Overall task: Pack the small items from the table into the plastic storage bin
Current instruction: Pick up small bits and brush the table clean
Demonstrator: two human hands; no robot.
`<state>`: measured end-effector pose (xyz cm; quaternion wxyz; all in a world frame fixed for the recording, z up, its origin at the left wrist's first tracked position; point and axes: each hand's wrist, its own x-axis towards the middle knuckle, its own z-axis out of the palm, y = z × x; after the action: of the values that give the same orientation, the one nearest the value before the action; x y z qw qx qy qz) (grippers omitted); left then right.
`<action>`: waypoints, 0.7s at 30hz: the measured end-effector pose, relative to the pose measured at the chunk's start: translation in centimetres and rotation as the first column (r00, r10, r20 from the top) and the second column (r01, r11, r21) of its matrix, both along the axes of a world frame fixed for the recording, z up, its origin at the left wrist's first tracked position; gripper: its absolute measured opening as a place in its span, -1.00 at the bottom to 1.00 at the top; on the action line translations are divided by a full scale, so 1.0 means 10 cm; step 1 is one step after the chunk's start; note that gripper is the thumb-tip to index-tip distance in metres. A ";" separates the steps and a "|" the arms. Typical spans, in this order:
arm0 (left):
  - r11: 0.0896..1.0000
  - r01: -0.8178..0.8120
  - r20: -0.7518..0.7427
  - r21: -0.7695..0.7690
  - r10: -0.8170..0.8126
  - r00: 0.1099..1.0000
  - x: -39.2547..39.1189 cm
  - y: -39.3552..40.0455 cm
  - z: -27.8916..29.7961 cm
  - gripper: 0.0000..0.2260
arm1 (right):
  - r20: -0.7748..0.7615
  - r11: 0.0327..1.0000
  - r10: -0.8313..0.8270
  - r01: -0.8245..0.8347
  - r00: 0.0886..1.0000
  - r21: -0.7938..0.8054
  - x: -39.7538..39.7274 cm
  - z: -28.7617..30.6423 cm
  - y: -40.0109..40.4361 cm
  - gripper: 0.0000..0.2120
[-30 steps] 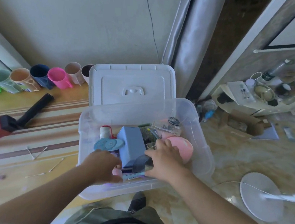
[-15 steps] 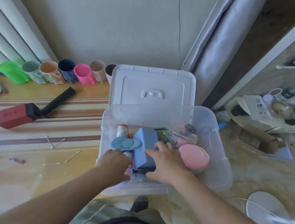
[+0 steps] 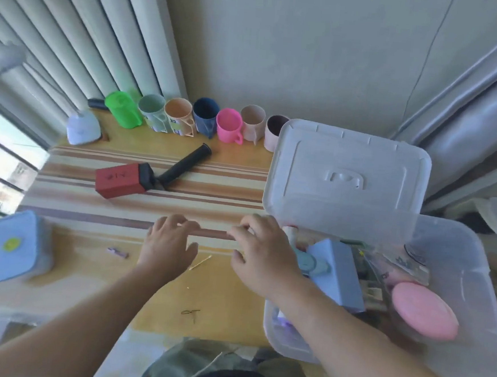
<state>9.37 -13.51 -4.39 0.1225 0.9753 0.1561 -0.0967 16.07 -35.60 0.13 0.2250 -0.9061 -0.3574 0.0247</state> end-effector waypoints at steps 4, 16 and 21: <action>0.999 -0.031 -0.240 0.045 0.041 0.970 -0.34 0.76 -0.30 -0.59 | -0.162 0.967 0.092 -0.127 0.982 -0.221 -0.04 -0.29 0.73 -0.81; 0.934 0.355 -0.379 0.036 -0.316 0.870 -0.32 1.07 -1.06 -0.75 | -0.350 0.773 -0.057 -0.181 0.935 -0.608 -0.18 -1.45 1.32 -0.81; 0.816 0.575 -0.460 0.058 -0.489 0.741 -0.25 1.15 -1.19 -0.82 | -0.324 0.780 -0.026 -0.184 0.946 -0.599 -0.12 -1.58 1.21 -0.86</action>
<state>6.90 -2.02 -16.28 -0.0438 0.9407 -0.0988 -0.3215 14.85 -23.51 -15.69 -0.0332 -0.8974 -0.3268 0.2946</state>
